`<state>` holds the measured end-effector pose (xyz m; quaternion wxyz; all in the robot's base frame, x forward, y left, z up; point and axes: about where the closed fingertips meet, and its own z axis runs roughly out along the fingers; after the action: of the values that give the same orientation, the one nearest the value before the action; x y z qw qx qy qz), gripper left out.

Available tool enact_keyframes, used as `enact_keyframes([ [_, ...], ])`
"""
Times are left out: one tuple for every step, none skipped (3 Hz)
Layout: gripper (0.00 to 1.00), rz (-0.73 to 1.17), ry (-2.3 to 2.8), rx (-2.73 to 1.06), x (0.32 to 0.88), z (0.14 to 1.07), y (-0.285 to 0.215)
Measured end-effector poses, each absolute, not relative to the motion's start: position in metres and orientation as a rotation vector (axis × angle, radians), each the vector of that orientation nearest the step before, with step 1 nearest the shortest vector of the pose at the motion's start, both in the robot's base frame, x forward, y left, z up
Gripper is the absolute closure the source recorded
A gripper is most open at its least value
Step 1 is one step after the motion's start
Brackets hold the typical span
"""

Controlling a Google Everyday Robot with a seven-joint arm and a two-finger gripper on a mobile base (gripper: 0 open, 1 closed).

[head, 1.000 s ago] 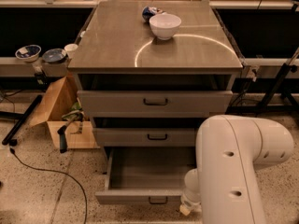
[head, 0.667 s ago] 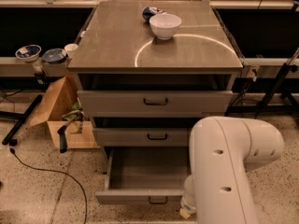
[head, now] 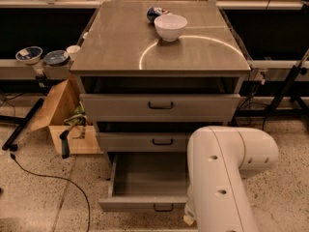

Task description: Close bottom drawer

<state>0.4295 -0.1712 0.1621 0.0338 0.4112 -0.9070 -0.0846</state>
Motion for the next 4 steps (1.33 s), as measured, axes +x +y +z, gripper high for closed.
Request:
enact_keyframes([
  [1.0,-0.218,-2.803,1.267,0.443,0.16,-0.171],
  [1.0,-0.171,-2.812,1.289,0.467,0.169,-0.171],
  [1.0,-0.155,-2.815,1.305,0.483,0.175,-0.17],
  [1.0,-0.14,-2.815,1.304,0.497,0.18,-0.172],
])
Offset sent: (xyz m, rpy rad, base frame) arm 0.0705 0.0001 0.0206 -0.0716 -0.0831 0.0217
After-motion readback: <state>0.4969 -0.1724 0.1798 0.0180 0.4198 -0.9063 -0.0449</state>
